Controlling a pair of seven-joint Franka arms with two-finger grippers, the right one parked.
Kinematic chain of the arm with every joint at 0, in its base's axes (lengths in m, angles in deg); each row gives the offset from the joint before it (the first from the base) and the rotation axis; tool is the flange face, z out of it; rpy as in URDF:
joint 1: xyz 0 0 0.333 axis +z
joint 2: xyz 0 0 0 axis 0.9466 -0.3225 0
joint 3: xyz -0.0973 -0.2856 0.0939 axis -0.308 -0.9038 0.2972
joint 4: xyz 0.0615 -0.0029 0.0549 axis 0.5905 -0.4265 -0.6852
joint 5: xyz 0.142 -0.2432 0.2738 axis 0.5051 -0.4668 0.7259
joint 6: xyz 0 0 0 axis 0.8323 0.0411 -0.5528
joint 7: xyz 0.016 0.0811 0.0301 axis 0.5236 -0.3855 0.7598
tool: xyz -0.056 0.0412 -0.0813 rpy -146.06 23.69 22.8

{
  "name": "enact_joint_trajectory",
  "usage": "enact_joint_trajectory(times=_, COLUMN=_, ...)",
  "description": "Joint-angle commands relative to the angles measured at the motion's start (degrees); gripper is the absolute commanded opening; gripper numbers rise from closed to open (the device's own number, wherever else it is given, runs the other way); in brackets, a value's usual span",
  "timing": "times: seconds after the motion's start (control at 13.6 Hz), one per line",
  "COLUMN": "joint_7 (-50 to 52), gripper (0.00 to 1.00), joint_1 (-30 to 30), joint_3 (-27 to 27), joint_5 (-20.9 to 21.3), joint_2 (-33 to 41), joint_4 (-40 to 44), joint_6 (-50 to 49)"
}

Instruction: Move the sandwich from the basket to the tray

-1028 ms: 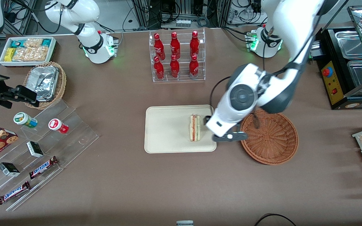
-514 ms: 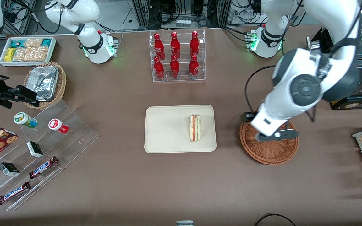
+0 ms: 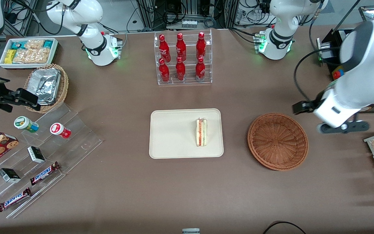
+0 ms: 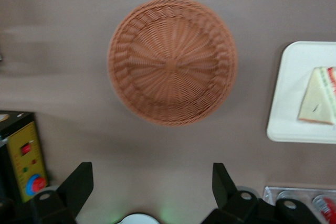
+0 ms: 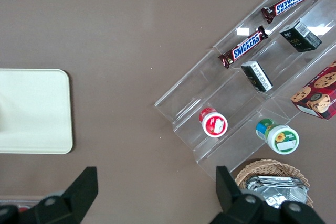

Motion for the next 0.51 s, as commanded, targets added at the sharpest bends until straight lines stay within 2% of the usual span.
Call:
enact_joint_trajectory(times=0.0, joint_7=-4.78, gripper=1.00, joint_1=-0.91, joint_3=4.42, joint_5=-0.01, joint_2=3.56, joint_4=-1.31, joint_6=-2.33)
enact_joint_trajectory(times=0.29, joint_7=-6.38, gripper=1.00, joint_1=-4.95, joint_3=10.49, joint_5=0.60, joint_2=6.29, joint_4=-2.10, joint_6=-3.92)
enact_joint_trajectory(times=0.44, joint_7=-7.60, gripper=1.00, joint_1=-5.84, joint_3=11.73, joint_5=0.60, joint_2=6.64, joint_4=-2.19, joint_6=-4.80)
